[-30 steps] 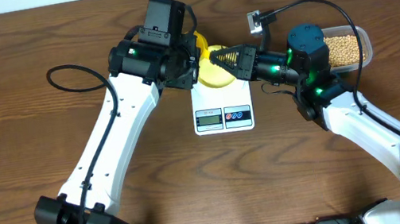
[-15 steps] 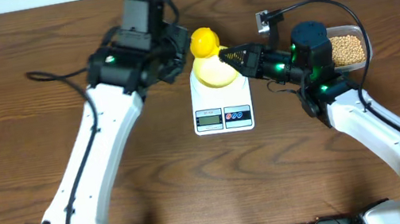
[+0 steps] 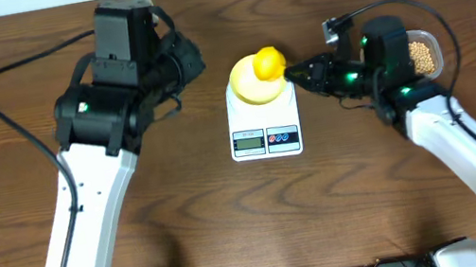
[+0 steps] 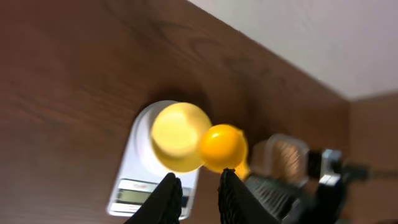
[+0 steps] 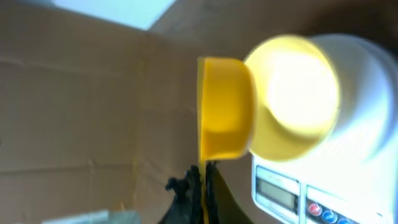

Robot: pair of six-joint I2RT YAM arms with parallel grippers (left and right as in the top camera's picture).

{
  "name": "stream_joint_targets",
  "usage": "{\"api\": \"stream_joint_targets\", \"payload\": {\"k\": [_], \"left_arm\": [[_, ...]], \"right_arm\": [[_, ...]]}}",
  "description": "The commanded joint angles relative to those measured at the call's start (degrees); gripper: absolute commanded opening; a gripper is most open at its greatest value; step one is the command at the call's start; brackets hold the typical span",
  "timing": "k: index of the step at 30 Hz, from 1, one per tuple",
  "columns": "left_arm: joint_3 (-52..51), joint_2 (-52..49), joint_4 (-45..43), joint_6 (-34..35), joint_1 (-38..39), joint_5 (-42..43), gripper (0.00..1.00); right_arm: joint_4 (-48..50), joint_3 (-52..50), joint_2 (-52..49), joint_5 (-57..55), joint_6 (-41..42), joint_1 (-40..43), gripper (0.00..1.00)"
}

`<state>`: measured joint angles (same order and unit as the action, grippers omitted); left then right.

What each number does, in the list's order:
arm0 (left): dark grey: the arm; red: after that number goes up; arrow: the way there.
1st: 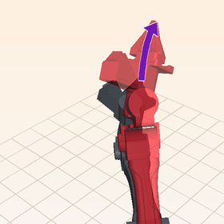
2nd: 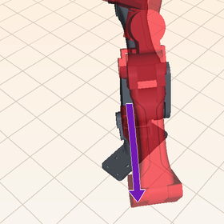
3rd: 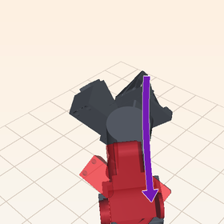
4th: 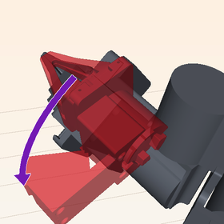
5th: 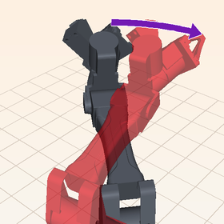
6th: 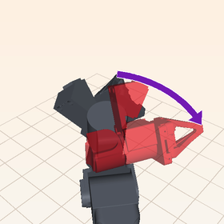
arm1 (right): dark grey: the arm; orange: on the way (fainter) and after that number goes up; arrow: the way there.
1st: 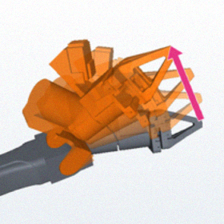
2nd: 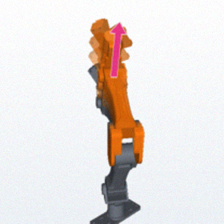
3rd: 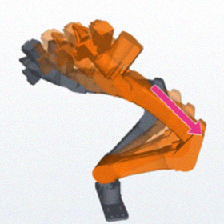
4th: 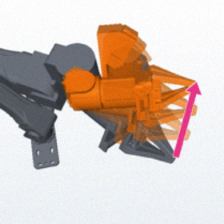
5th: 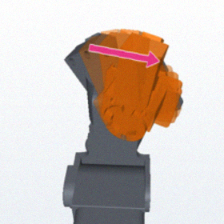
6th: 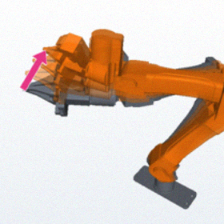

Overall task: Scoop item into bowl and weigh 50g on scale
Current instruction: 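Carry the scoop with the right gripper toward the soybean tub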

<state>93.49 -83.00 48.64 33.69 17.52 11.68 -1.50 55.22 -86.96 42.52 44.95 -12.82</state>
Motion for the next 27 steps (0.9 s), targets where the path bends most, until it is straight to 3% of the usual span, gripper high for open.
{"api": "stream_joint_targets", "payload": {"k": [1,7,12,20,27], "left_arm": [[0.0,1.9,1.7,-13.1,0.9,-0.3,0.23],[-0.8,1.0,7.6,-17.9,3.6,-0.3,0.23],[-6.8,0.8,7.1,-19.7,7.7,-0.5,0.23],[-23.2,0.8,-6.6,-19.7,14.5,-0.5,0.18],[-33.7,-0.1,-19.3,-18.6,20.2,-3.4,0.08]], "right_arm": [[-6.3,5.8,4.8,2.0,-10.0,2.2,0.01],[-25.9,12.5,10.6,-1.3,-22.1,6.1,0.01],[-35.3,13.3,15.5,-6.9,-27.5,9.7,0.01],[-41.9,13.3,18.4,-11.6,-30.9,11.0,0.01],[-43.1,13.3,18.4,-13.1,-30.9,11.0,0.01]]}}
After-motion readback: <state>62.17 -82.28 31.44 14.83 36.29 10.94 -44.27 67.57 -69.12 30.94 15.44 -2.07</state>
